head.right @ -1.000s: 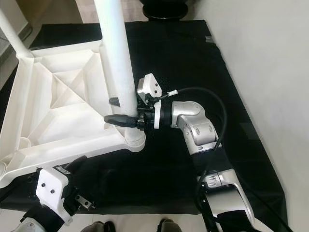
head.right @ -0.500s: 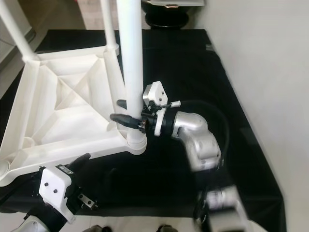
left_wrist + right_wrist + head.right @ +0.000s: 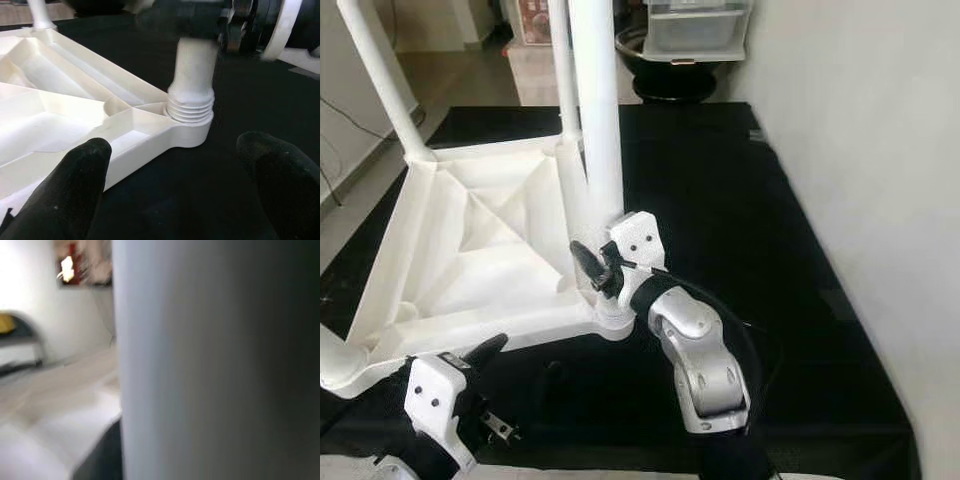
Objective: Building children table
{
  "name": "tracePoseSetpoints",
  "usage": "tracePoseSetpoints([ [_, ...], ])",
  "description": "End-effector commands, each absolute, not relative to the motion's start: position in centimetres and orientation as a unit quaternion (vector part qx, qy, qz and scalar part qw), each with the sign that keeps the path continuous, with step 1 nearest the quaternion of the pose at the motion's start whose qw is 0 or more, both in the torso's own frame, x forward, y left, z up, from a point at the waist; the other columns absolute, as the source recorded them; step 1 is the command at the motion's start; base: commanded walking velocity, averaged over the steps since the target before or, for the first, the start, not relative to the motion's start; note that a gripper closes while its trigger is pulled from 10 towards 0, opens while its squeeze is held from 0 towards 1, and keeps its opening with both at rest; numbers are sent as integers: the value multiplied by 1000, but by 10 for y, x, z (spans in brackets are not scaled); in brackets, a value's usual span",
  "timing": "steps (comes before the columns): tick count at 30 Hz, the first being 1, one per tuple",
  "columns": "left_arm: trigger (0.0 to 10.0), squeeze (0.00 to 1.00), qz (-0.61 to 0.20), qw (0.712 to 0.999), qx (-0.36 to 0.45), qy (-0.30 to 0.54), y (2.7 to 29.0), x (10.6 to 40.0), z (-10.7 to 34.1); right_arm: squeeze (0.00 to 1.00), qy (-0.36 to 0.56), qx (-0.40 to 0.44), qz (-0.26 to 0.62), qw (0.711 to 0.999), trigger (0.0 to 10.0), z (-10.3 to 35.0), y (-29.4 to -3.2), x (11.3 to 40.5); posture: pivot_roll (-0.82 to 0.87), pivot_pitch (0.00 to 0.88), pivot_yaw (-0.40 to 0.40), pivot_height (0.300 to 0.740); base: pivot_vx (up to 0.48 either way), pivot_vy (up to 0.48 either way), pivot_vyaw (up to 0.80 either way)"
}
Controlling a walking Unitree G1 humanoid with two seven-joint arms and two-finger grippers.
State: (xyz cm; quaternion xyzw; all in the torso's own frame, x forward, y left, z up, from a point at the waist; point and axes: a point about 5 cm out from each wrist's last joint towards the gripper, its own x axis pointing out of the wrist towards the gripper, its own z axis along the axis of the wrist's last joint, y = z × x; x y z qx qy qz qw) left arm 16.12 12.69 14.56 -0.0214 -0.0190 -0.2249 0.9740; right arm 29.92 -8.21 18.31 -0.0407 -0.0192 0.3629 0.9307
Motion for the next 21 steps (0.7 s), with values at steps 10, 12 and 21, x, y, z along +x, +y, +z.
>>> tracePoseSetpoints([
  [10,10000,0,-236,971,-39,-17,127,163,139,639,-59,-23,517,854,10000,212,-79,307,14,71,15,740,0,0,0],
  [12,10000,0,-238,970,-42,-17,126,163,138,0,-69,-47,574,815,10000,219,-81,308,14,67,14,740,0,0,0],
  [21,10000,0,-239,970,-46,-20,125,163,139,0,-56,-51,662,746,10000,226,-87,313,23,70,15,740,0,0,0],
])
